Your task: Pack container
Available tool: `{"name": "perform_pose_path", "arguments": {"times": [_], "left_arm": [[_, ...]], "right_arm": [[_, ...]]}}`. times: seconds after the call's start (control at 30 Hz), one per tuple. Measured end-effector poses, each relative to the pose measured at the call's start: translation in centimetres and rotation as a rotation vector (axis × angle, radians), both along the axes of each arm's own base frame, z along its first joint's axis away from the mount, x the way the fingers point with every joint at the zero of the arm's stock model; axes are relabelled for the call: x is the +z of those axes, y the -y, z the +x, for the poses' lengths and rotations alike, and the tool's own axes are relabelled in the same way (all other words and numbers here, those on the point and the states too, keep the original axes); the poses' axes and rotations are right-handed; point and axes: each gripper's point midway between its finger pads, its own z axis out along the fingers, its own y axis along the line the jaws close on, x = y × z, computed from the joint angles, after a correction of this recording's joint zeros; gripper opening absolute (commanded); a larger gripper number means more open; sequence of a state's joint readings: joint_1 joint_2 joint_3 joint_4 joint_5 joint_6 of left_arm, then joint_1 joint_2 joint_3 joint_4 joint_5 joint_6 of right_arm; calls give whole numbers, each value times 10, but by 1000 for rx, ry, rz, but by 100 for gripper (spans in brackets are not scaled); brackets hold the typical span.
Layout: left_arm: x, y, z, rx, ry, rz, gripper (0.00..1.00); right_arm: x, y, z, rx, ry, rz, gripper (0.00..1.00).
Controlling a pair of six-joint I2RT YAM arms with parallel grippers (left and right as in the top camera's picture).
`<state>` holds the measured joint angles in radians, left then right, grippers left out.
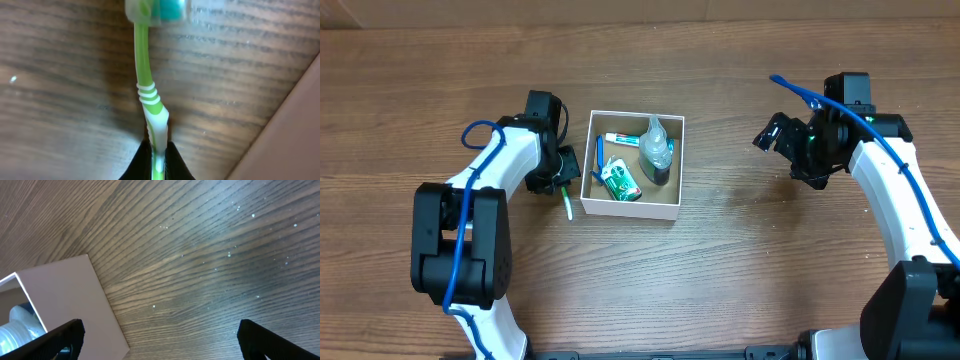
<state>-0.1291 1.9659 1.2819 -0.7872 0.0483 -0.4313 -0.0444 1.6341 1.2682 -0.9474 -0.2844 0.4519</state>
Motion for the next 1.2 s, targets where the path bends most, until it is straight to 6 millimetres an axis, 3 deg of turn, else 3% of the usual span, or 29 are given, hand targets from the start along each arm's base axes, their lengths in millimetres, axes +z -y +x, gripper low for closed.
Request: {"name": "perform_pose_path", "arguments": {"times": [0.07, 0.2, 0.3, 0.37, 0.53, 0.67, 0.73, 0.83, 0.9, 0.93, 1.0, 1.03, 1.17, 1.2], "left_arm": [[10, 0, 2, -13, -6, 2, 4], [80, 11, 23, -62, 113, -9, 4], [139, 38, 29, -137, 260, -31, 5], [162, 59, 22, -199, 317, -46, 6], [161, 91, 16, -281, 333, -33, 10], [136, 100, 20, -284, 316, -9, 15], [112, 97, 18, -280, 262, 11, 17], [97, 94, 12, -281, 208, 33, 20], [100, 87, 3, -281, 165, 57, 29], [105, 83, -2, -278, 144, 74, 41], [126, 70, -6, -267, 141, 113, 73], [144, 60, -8, -246, 155, 138, 99], [232, 3, -10, -108, 330, 208, 100], [260, -24, -18, -34, 393, 224, 100]], "right_arm": [[0, 0, 0, 0, 0, 0, 100], [0, 0, 0, 0, 0, 0, 100], [0, 0, 0, 0, 0, 0, 100], [0, 0, 0, 0, 0, 0, 100], [0, 0, 0, 0, 0, 0, 100], [0, 0, 0, 0, 0, 0, 100], [0, 0, 0, 0, 0, 0, 100], [0, 0, 0, 0, 0, 0, 100], [0, 0, 0, 0, 0, 0, 100], [0, 0, 0, 0, 0, 0, 100], [0, 0, 0, 0, 1, -1, 100], [0, 0, 0, 0, -1, 0, 100], [0, 0, 0, 0, 0, 0, 100], [0, 0, 0, 0, 0, 0, 100]]}}
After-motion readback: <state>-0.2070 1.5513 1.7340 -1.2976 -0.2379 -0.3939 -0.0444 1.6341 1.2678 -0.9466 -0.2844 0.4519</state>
